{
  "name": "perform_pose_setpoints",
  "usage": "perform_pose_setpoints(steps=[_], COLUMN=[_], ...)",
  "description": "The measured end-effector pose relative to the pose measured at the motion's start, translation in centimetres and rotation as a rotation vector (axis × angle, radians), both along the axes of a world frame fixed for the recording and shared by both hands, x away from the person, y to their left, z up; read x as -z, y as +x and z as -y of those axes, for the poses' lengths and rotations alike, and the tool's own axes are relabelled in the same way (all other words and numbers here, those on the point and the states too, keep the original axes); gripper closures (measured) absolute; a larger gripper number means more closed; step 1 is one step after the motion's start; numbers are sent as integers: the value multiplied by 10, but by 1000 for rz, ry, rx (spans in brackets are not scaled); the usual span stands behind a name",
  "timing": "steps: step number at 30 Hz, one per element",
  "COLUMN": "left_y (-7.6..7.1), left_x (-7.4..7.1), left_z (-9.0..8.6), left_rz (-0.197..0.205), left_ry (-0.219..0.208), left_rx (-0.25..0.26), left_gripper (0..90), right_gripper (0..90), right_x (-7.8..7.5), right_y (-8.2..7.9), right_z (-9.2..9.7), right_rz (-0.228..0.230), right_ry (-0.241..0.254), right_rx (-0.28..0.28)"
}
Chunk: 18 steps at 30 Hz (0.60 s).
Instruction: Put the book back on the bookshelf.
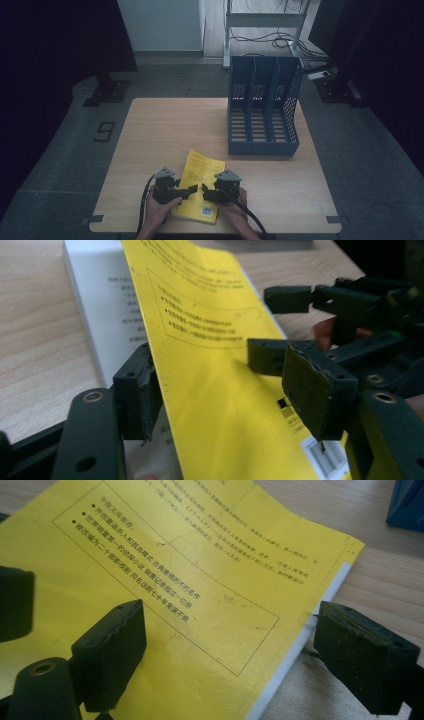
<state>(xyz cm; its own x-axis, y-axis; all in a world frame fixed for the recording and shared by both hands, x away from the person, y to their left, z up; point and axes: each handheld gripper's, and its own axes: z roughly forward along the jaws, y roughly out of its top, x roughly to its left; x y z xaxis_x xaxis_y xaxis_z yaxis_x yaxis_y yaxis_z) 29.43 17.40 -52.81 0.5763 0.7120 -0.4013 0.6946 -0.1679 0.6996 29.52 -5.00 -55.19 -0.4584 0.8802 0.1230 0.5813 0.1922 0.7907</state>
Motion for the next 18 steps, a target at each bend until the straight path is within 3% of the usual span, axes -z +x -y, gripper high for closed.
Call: perform_pose_setpoints(steps=[5,8,12,18], left_y=[0,0,1,2], left_x=[3,4,4,1], left_z=[3,4,3,3], left_rz=[24,24,18,11], left_ry=[44,39,-1,14], left_rx=[-14,-14,-8,5], left_gripper=[379,384,381,413], right_gripper=[132,133,133,134], right_x=[0,0,0,0], right_y=[0,0,0,0], right_z=[0,0,0,0], right_rz=[1,1,0,2], right_ry=[-2,-2,-1,-2], right_rx=[0,1,1,2])
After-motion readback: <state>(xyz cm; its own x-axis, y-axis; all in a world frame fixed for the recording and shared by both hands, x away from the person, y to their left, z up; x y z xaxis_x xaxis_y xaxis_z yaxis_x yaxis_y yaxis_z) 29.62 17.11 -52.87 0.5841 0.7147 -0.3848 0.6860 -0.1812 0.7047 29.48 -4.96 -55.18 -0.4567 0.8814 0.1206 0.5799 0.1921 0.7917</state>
